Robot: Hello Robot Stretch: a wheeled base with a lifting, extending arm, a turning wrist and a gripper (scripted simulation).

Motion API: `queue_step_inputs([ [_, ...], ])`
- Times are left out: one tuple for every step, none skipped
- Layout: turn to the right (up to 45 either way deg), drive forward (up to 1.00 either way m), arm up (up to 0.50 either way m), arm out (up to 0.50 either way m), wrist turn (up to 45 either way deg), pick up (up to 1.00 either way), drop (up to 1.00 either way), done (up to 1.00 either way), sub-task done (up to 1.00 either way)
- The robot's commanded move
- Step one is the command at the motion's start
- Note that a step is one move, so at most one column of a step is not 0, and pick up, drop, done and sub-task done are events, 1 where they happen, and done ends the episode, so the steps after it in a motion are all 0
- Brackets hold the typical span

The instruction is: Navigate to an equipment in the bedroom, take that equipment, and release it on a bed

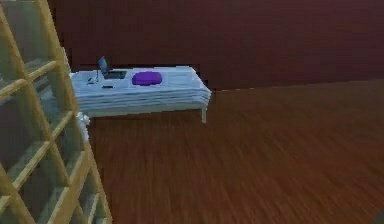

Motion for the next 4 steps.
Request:
queue_step_inputs([
  [0.0, 0.45, 0.0, 0.0, 0.0, 0.0, 0.0, 0.0, 0.0],
  [45.0, 0.0, 0.0, 0.0, 0.0, 0.0, 0.0, 0.0, 0.0],
  [3.0, 0.0, 0.0, 0.0, 0.0, 0.0, 0.0, 0.0, 0.0],
  [0.0, 1.0, 0.0, 0.0, 0.0, 0.0, 0.0, 0.0, 0.0],
])
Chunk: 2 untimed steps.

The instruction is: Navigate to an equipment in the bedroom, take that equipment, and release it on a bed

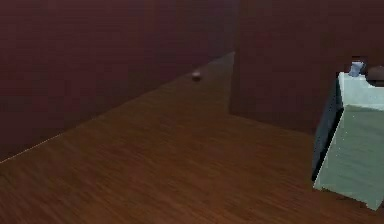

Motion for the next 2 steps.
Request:
queue_step_inputs([
  [0.0, 1.0, 0.0, 0.0, 0.0, 0.0, 0.0, 0.0, 0.0],
  [0.0, 1.0, 0.0, 0.0, 0.0, 0.0, 0.0, 0.0, 0.0],
])
